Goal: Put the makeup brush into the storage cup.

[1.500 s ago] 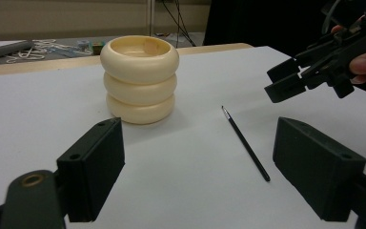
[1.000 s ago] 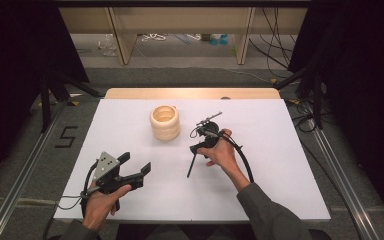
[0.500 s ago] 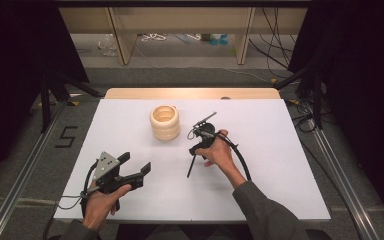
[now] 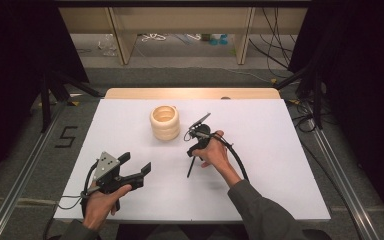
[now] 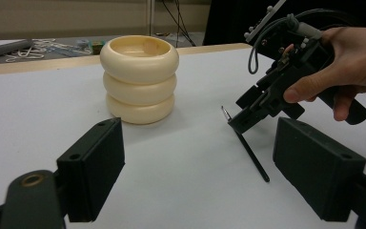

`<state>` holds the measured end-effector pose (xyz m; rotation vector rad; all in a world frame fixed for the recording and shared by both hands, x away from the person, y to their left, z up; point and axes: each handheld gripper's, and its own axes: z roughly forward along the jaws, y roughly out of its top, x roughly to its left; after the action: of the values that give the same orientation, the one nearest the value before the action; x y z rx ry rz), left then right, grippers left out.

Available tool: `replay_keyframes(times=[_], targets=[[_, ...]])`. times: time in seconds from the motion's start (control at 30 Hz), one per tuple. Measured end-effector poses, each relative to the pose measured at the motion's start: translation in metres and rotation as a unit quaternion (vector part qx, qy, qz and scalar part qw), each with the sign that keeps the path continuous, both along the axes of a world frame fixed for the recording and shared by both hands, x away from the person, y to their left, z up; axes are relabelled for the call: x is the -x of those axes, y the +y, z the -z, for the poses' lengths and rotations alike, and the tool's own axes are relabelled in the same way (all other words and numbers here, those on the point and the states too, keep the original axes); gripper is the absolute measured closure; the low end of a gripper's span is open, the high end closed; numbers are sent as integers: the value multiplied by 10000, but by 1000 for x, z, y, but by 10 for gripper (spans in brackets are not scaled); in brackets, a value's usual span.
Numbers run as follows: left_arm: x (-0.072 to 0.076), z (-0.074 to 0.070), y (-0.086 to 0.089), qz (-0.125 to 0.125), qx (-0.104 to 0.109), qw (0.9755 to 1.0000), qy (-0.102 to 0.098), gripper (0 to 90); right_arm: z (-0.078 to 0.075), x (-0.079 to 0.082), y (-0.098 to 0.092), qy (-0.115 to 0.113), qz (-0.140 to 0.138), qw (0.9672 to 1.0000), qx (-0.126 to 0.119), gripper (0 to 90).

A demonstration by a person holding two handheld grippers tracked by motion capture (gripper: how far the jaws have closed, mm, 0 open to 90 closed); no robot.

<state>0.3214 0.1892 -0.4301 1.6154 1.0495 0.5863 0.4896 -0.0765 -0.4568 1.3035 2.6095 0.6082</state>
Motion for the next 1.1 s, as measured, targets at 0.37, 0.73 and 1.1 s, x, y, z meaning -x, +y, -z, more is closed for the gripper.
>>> replay_keyframes(times=[0.37,0.73,1.1], targets=[[0,0,0,-10,17,10000,-1,175,5,-3,1,86,10,9999,90,314],[0,0,0,-24,30,10000,-3,175,6,-4,3,259,20,9995,151,342],[0,-1,0,-38,26,10000,-8,175,7,-4,6,332,-94,9990,283,385]])
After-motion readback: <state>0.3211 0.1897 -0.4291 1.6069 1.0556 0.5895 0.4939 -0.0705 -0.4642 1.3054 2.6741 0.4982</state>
